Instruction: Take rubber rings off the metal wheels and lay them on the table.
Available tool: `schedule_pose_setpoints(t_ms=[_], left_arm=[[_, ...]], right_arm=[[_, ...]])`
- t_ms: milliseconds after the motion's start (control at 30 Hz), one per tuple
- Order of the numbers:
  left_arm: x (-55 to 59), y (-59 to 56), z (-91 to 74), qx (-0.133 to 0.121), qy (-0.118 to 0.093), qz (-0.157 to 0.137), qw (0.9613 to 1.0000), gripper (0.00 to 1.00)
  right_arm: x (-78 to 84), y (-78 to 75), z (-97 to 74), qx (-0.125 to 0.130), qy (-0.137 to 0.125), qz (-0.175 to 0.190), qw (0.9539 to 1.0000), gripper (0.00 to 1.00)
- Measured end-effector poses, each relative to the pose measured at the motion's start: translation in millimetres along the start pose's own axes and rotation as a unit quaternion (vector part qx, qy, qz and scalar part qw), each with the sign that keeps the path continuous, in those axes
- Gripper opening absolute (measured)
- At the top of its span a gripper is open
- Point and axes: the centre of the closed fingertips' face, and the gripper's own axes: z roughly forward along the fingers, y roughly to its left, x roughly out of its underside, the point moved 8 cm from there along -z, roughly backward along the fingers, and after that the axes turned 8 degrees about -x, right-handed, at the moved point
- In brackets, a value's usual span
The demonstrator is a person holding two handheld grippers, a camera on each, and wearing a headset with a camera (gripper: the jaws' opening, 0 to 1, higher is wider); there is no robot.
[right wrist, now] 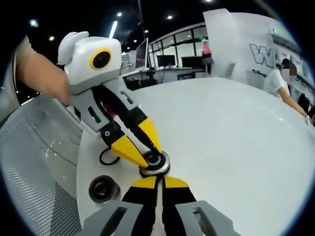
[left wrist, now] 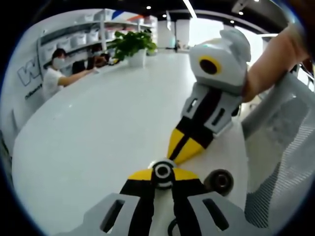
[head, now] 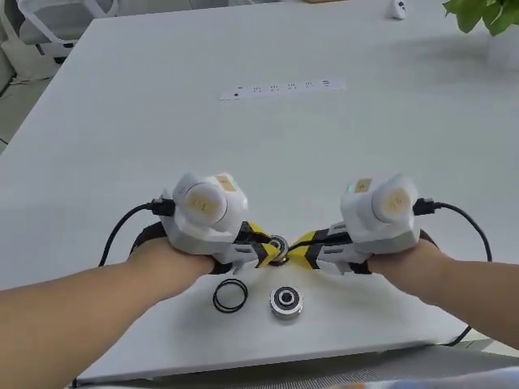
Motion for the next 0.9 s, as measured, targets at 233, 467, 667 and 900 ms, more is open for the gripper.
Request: schedule_pose_setpoints(t_ms=[233,467,667,900], left_arm=[[-0.1,0.0,0.3,0.001,0.002,0.005,1.0,0.13],[-0.6,-0.5,0.8,-0.001,0.005,0.008,1.0,0.13],[-0.5,-0.6,1.1,-0.002,0.006,0.009,0.9999,0.12],[-0.8,-1.2,1.1,-0.003,0.007,0.009,0.9999,0.12]], right_arm=[[0.1,0.3,-2.1,-0.004,0.0,0.014,0.9999,0.0],[-0.5,0.3,-4.9,-0.004,-0.008,0.03,0.9995,0.0],[-1.3,0.8,-7.1,-0.003,-0.013,0.038,0.9992,0.0],[-0.7,-0.4,-7.7,-0.003,-0.021,0.069,0.9974,0.0]])
